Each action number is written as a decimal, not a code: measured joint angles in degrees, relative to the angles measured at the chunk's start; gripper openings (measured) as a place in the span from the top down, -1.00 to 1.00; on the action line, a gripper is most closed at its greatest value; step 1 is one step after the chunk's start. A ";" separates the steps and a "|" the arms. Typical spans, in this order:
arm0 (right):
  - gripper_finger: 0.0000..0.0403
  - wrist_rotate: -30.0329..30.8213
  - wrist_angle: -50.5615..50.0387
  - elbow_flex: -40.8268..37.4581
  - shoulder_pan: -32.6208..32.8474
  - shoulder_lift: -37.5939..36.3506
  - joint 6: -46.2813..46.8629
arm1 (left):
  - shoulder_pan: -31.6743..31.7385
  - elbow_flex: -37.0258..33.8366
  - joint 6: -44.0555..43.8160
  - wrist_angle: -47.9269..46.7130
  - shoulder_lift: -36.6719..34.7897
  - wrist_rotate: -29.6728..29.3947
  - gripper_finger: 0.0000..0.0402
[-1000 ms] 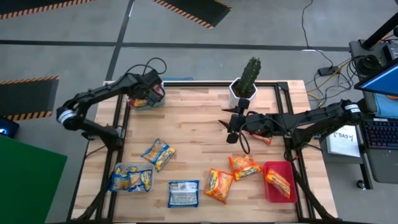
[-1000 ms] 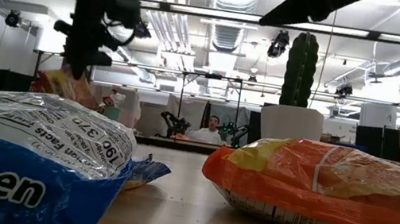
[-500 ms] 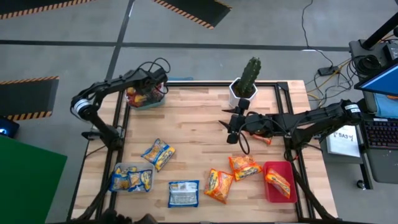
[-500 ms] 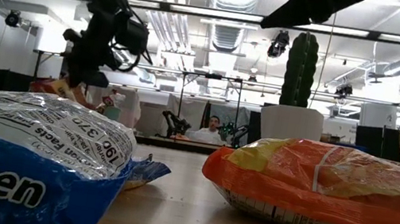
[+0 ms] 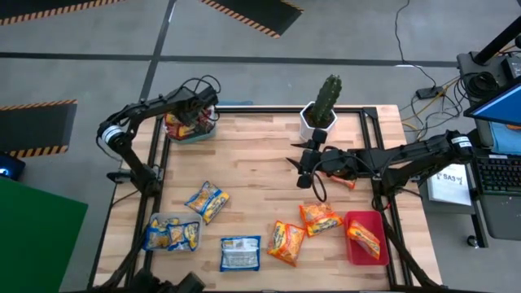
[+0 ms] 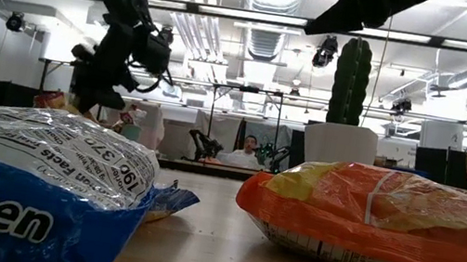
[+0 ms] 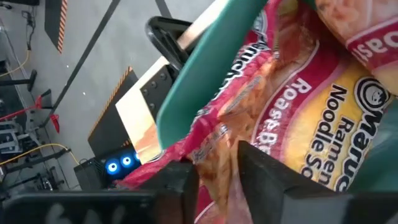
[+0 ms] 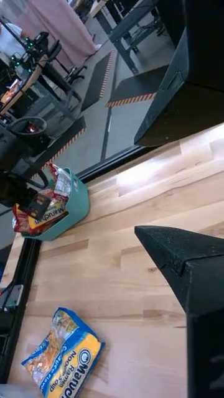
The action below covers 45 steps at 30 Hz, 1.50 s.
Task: Sort Maruchan noodles
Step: Put the red noodle into the green bin, then put the top blue noodle into the transparent bin
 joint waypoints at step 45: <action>0.11 -30.16 -7.83 -1.84 -0.59 4.19 41.17 | -64.99 -26.24 -13.88 19.44 -25.02 23.26 0.55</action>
